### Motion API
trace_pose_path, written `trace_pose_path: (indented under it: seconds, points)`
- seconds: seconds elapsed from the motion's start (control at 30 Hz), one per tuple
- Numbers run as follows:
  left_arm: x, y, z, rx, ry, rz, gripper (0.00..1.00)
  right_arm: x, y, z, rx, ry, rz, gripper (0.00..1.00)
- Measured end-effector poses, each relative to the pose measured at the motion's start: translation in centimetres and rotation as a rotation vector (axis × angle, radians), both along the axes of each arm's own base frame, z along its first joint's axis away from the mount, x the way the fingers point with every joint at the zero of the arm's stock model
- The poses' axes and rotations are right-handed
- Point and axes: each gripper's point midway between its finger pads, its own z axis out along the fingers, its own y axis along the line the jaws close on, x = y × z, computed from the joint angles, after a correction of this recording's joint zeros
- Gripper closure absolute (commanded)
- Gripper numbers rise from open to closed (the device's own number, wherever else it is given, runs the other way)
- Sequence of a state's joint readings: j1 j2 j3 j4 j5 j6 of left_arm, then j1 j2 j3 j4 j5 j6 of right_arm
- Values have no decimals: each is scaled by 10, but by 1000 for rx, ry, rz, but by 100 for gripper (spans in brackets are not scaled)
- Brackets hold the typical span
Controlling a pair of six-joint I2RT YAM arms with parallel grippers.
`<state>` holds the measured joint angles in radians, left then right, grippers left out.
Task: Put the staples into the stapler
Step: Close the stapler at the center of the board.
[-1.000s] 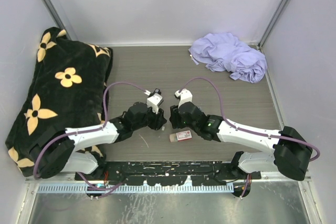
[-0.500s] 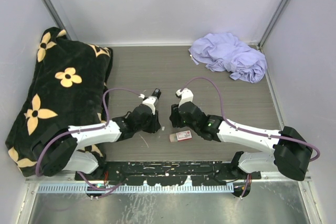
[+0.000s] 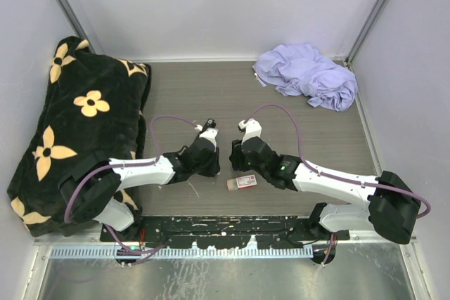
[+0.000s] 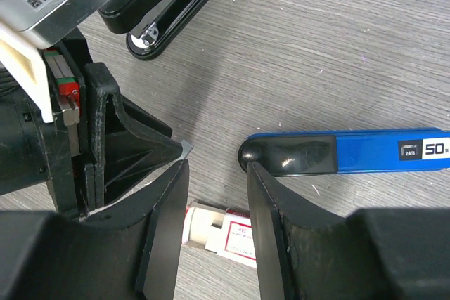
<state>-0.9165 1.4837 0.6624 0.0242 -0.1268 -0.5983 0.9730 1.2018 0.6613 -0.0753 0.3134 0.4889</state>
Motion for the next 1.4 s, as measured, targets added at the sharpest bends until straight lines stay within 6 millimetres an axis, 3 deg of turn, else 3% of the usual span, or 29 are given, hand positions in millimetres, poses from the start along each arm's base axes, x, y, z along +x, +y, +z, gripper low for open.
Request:
trace_pose_path:
  seconds: [0.57, 0.77, 1.03, 1.13, 1.4]
  points:
    - [-3, -6, -12, 78, 25, 3, 89, 1, -9, -5, -6, 4, -17, 56]
    - [-2, -7, -13, 98, 21, 9, 99, 0, -12, -4, 1, 1, -24, 56]
    - [-4, -4, -11, 127, 5, 15, 100, 0, -15, -1, 9, -7, -34, 55]
    - [-9, -4, -2, 124, -8, 11, 100, 0, -16, 0, 13, -14, -39, 56]
    - [-30, -21, 50, 2, -87, 0, 100, 1, -18, 4, 21, -22, -44, 55]
